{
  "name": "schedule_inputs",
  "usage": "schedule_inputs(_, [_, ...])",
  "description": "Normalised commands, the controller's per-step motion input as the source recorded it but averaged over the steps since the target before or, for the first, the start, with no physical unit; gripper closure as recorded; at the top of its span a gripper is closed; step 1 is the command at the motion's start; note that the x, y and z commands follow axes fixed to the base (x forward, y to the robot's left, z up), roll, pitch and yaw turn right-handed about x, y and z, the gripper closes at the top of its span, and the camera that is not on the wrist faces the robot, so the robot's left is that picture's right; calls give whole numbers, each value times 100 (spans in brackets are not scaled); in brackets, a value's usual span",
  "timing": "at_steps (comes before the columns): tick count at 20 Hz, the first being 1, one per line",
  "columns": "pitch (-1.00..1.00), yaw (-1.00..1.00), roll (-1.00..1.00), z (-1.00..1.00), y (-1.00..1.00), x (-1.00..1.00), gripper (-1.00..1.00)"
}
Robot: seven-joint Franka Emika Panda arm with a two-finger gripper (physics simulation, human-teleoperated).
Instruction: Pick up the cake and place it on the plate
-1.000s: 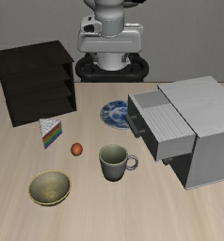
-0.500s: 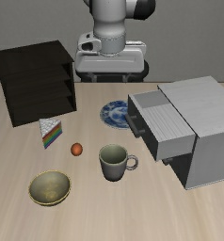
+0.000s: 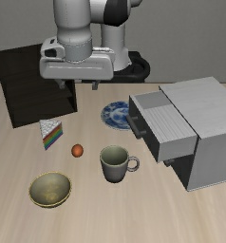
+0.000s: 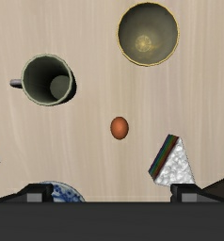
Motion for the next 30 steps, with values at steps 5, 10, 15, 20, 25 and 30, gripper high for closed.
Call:
schedule_inputs(5, [0, 0, 0, 0, -100, 0, -100])
schedule_inputs(10, [0, 0, 0, 0, -60, -40, -100])
schedule_inputs(15, [0, 0, 0, -100, 0, 0, -100])
schedule_inputs(20, [0, 0, 0, -100, 0, 0, -100])
schedule_inputs(25, [0, 0, 0, -100, 0, 0, -100])
schedule_inputs(30, [0, 0, 0, -100, 0, 0, -100])
